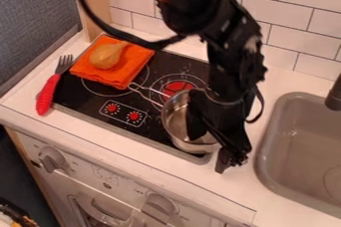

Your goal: Put the silver pot on top of the right burner

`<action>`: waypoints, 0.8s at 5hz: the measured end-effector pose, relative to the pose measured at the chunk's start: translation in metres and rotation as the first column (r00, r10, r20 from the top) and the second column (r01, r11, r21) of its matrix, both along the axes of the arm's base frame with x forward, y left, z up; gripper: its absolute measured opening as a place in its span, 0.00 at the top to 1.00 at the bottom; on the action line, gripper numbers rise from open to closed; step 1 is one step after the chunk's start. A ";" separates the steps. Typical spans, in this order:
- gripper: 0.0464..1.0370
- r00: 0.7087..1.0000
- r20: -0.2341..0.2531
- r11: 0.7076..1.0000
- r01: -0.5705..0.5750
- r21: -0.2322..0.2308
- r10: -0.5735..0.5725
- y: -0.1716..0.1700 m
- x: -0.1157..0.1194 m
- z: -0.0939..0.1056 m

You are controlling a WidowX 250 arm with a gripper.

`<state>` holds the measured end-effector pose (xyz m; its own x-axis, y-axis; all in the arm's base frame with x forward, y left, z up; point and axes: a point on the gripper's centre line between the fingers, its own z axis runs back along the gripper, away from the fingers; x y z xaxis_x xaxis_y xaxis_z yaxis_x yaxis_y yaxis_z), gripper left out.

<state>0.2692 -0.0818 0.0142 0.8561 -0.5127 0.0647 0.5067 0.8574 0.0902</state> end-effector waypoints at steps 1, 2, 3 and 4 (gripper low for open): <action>0.11 1.000 0.005 1.000 0.008 0.005 -0.008 -0.001 0.004 -0.009; 0.41 1.000 0.019 1.000 0.011 0.006 -0.011 -0.001 0.007 -0.010; 0.66 1.000 0.018 1.000 0.024 0.006 -0.024 -0.002 0.006 -0.009; 0.87 0.999 0.014 1.000 0.030 -0.003 -0.030 0.000 0.006 -0.008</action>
